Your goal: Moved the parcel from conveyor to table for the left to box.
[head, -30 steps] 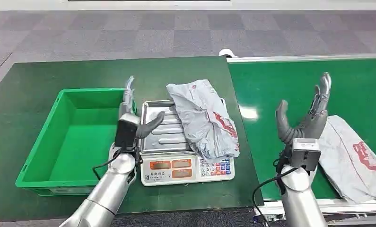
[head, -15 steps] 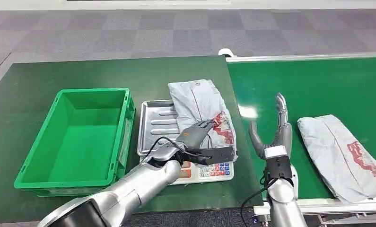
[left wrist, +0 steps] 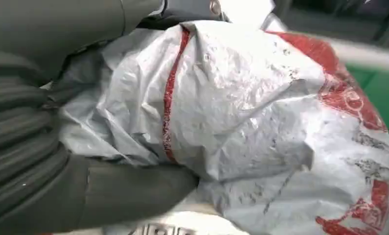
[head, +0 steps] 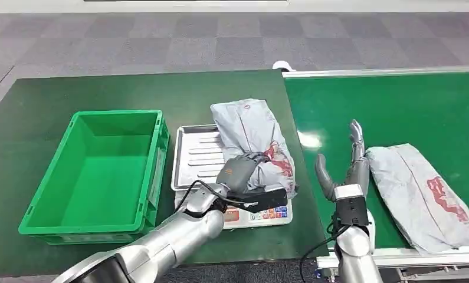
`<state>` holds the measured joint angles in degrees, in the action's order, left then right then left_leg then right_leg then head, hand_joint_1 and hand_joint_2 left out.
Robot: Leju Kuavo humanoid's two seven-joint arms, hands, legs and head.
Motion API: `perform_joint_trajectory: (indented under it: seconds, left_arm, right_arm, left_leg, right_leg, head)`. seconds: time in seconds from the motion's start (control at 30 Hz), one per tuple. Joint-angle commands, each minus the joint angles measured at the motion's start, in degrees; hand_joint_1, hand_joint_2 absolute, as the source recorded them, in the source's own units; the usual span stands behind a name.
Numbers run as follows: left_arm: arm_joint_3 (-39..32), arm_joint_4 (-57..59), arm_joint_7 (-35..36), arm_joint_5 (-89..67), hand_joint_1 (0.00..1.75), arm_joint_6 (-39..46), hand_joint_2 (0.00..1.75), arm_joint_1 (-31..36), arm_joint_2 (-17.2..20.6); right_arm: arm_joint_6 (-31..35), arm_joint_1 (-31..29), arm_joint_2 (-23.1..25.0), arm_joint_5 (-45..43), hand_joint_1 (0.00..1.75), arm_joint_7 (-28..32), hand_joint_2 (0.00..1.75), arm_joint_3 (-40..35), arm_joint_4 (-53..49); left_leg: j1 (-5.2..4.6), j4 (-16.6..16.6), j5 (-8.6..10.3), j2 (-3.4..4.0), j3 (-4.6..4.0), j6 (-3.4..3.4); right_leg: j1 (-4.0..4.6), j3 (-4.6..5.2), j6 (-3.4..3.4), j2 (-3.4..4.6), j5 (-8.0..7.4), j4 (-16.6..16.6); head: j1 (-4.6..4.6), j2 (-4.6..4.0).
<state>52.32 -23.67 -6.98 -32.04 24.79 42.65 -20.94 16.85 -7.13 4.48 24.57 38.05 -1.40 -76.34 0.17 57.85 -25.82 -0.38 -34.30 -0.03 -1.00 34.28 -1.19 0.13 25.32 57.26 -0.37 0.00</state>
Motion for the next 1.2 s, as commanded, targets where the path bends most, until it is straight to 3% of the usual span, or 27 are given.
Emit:
perform_joint_trajectory:
  seconds: [0.03,0.1,0.2,0.3,0.4,0.57,0.67,0.8,0.83,0.9,0.97,1.13,1.2]
  left_arm:
    - [-11.95,-3.92,-12.99,5.34,1.75,8.61,1.75,-1.27,0.94]
    - [-11.95,-3.92,-12.99,5.34,1.75,8.61,1.75,-1.27,0.94]
    - [-15.05,-5.77,-20.33,7.55,1.75,13.54,1.75,-2.34,0.94]
    - [-16.66,-6.41,-23.4,8.21,1.75,15.2,1.75,-3.02,0.94]
    - [-23.63,-10.06,-27.17,5.12,1.75,15.21,1.75,-5.17,0.94]
    - [-27.88,-11.97,-31.96,6.41,1.75,15.21,1.75,-5.98,0.94]
    - [-22.71,-6.53,-30.71,4.34,1.75,8.15,1.75,-3.69,1.32]
    - [-22.1,-6.35,-30.23,4.01,1.75,8.24,1.75,-4.04,0.94]
    - [-20.26,-5.31,-29.76,3.34,1.75,4.33,1.75,-3.49,1.1]
    - [-9.79,-1.69,-25.45,-2.95,1.75,-18.08,1.75,-2.03,1.78]
    - [-3.1,0.32,-21.67,-8.39,1.75,-23.71,1.75,-2.64,0.94]
    - [0.24,-0.16,-19.78,-8.24,1.75,-24.62,1.75,-3.28,0.94]
    - [6.45,1.35,-15.22,-11.26,1.75,-29.84,1.75,-2.52,0.94]
  right_arm:
    - [-0.29,-0.89,1.57,-0.09,0.0,0.08,1.75,1.88,1.05]
    - [-0.29,-0.89,1.57,-0.09,0.0,0.08,1.75,1.88,1.05]
    - [-0.28,-1.44,1.64,-0.01,0.0,0.27,1.75,1.24,1.9]
    - [0.05,-1.86,1.67,0.0,0.0,0.56,1.75,0.91,2.71]
    - [0.47,-2.14,1.55,-0.24,0.0,0.84,1.75,0.54,3.04]
    - [0.95,-1.93,1.3,-0.58,0.0,0.88,1.75,0.49,3.18]
    - [0.78,-2.51,0.65,-0.72,0.0,0.89,1.75,0.38,4.21]
    - [0.7,-2.86,0.51,-0.77,0.0,0.89,1.75,0.4,4.53]
    - [0.62,-2.97,0.48,-0.78,0.0,0.89,1.75,0.33,4.69]
    - [-0.28,-3.95,-0.2,-0.95,0.0,1.07,1.75,0.05,5.97]
    - [-0.27,-3.22,-0.54,-1.12,0.0,1.19,1.75,1.18,5.6]
    - [-0.52,-1.66,-0.51,-1.09,0.0,1.44,1.75,2.41,4.05]
    - [-0.61,-0.52,-0.12,-0.82,0.0,1.48,1.75,3.58,2.78]
  left_leg:
    - [0.01,-0.03,-0.03,0.12,0.05,-0.02]
    - [0.01,-0.05,-0.04,0.13,0.1,-0.03]
    - [0.03,-0.07,-0.03,0.05,0.15,-0.03]
    - [0.01,-0.07,-0.03,0.07,0.13,-0.02]
    - [0.02,-0.04,0.0,-0.01,0.05,0.02]
    - [0.02,-0.08,-0.03,0.08,0.12,0.01]
    - [0.04,-0.07,0.0,0.0,0.12,0.0]
    - [0.02,-0.11,0.06,0.03,0.14,0.0]
    - [0.03,-0.03,0.05,-0.03,0.03,0.01]
    - [0.03,-0.06,0.08,-0.04,0.03,0.0]
    - [0.01,-0.05,0.13,-0.15,0.05,0.04]
    - [-0.01,-0.26,0.16,-0.43,0.32,0.13]
    - [0.0,-0.13,0.14,-0.31,0.27,0.09]
  right_leg:
    - [0.02,-0.03,0.06,0.08,0.0,-0.03]
    - [0.02,-0.07,0.07,0.09,0.0,-0.05]
    - [0.04,-0.15,0.07,-0.01,-0.01,-0.1]
    - [0.02,-0.13,0.07,0.03,-0.02,-0.1]
    - [0.03,-0.09,0.06,-0.07,-0.02,-0.07]
    - [0.04,-0.14,0.1,0.01,-0.02,-0.1]
    - [0.05,-0.15,0.08,-0.06,-0.02,-0.09]
    - [0.04,-0.16,0.08,-0.05,-0.08,-0.13]
    - [0.05,-0.08,0.06,-0.09,-0.05,-0.06]
    - [0.05,-0.07,0.07,-0.12,-0.07,-0.09]
    - [0.02,-0.11,0.04,-0.22,-0.02,-0.07]
    - [0.0,-0.54,0.04,-0.53,-0.02,-0.35]
    - [0.01,-0.45,0.05,-0.36,-0.02,-0.17]
  head:
    - [0.0,0.0]
    - [0.0,0.0]
    - [0.02,0.0]
    - [0.02,0.0]
    - [0.02,0.0]
    - [0.02,0.0]
    - [0.02,0.0]
    - [0.02,0.0]
    - [0.02,0.0]
    - [0.02,0.0]
    - [0.0,0.0]
    - [0.02,0.0]
    - [0.0,0.0]
